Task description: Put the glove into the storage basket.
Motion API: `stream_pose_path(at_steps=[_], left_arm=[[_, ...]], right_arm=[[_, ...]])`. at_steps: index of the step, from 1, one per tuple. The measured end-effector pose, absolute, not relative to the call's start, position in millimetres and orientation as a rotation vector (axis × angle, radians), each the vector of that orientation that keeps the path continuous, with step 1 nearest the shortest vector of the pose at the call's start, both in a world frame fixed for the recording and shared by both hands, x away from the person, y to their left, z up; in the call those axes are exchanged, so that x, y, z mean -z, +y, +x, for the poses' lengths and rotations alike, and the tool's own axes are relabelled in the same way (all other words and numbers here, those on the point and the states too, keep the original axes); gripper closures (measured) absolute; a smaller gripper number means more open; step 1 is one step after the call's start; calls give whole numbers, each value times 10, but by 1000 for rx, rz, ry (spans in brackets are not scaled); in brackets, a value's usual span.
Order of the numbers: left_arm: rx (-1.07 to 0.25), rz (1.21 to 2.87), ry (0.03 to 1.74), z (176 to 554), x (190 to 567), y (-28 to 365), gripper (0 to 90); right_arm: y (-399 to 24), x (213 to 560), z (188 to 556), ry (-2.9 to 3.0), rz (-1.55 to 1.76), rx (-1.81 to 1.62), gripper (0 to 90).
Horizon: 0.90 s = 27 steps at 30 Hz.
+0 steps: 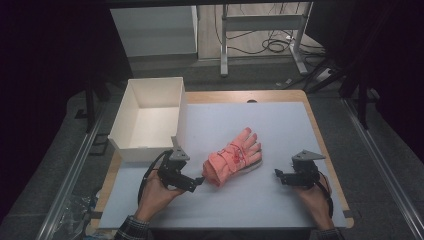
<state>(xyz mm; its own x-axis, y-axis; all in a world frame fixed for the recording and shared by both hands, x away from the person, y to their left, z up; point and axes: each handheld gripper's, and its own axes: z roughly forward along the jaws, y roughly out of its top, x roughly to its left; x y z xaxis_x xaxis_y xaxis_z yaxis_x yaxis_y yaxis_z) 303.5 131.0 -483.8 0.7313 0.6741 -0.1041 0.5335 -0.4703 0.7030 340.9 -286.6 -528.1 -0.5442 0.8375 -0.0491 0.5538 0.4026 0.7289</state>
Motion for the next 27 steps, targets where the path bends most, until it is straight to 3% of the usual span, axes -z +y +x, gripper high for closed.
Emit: stream_pose_path(at_steps=[14, 27], left_arm=[[-203, 2280, 768, 3315, 4455, 746, 0], [-239, 2385, 682, 3686, 4535, 154, 0]], right_arm=[[-2859, 5300, 3417, 2264, 1194, -931, 152], [-2864, 5301, 3418, 2265, 1192, -933, 152]])
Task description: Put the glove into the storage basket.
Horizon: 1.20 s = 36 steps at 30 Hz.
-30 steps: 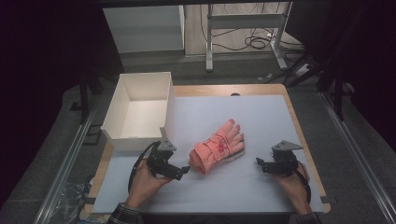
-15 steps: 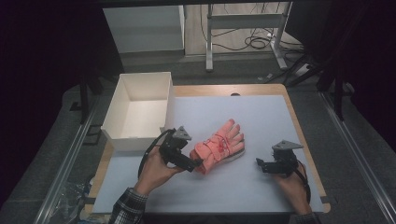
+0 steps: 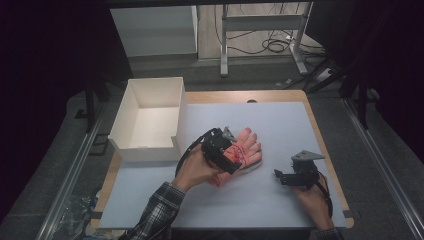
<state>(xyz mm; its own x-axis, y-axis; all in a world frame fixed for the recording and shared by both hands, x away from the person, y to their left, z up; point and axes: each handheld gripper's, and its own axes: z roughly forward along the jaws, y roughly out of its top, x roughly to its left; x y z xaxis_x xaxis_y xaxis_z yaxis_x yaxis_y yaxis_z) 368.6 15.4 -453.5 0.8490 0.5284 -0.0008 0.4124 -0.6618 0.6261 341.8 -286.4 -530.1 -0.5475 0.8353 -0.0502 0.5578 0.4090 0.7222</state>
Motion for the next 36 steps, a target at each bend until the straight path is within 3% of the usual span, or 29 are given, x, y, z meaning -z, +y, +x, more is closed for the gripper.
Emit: stream_pose_path(at_steps=[18, 22, 28, 33, 36], left_arm=[[-204, 2519, 722, 3820, 5076, -53, 1], [-200, 2532, 716, 3808, 5123, -47, 39], [-212, 2552, 752, 3764, 5124, -78, 154], [-207, 2553, 763, 3727, 5088, -75, 355], [-189, 2541, 772, 3725, 5067, -41, 432]], right_arm=[[-2864, 5305, 3418, 2263, 1190, -936, 152], [-2864, 5305, 3418, 2262, 1191, -936, 152], [-2863, 5306, 3418, 2262, 1190, -934, 152], [-2864, 5306, 3417, 2263, 1188, -934, 152], [-2862, 5305, 3415, 2262, 1192, -936, 152]])
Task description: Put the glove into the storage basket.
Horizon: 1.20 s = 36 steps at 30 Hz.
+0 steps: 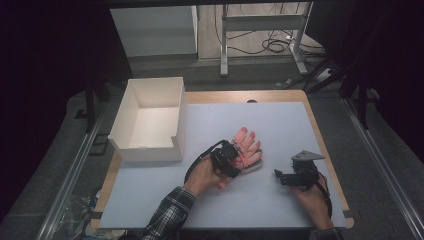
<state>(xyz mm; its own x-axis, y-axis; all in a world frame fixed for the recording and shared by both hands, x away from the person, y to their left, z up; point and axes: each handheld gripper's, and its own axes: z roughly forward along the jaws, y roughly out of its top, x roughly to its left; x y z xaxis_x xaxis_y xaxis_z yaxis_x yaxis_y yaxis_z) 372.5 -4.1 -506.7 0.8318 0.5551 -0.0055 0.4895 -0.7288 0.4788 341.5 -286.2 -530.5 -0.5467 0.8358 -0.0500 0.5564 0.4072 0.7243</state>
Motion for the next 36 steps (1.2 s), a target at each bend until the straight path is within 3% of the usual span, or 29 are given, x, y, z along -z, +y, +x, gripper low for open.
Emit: stream_pose_path(at_steps=[7, 15, 36], left_arm=[[-127, 2479, 786, 3763, 5045, 57, 533], [-95, 2446, 782, 3789, 4970, 123, 546], [-211, 2407, 826, 3925, 4403, 251, 538]], right_arm=[[-2863, 5305, 3417, 2262, 1190, -935, 152], [-2864, 5306, 3417, 2263, 1188, -935, 152], [-2863, 5307, 3415, 2261, 1189, -935, 152]])
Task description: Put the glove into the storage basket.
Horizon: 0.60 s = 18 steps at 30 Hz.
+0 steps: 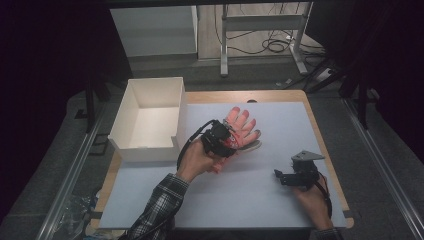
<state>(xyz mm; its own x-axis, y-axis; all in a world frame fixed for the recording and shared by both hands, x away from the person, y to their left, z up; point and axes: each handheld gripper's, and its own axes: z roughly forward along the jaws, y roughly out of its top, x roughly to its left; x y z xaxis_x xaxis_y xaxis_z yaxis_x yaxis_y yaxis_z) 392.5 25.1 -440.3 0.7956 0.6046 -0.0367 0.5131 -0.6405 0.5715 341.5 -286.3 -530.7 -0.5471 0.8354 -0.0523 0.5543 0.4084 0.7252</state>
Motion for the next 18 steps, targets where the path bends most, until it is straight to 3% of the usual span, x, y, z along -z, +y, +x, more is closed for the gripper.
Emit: stream_pose_path(at_steps=[18], left_arm=[[-260, 2352, 945, 4164, 3972, 543, 535]], right_arm=[[-2860, 5308, 3413, 2260, 1192, -939, 152]])
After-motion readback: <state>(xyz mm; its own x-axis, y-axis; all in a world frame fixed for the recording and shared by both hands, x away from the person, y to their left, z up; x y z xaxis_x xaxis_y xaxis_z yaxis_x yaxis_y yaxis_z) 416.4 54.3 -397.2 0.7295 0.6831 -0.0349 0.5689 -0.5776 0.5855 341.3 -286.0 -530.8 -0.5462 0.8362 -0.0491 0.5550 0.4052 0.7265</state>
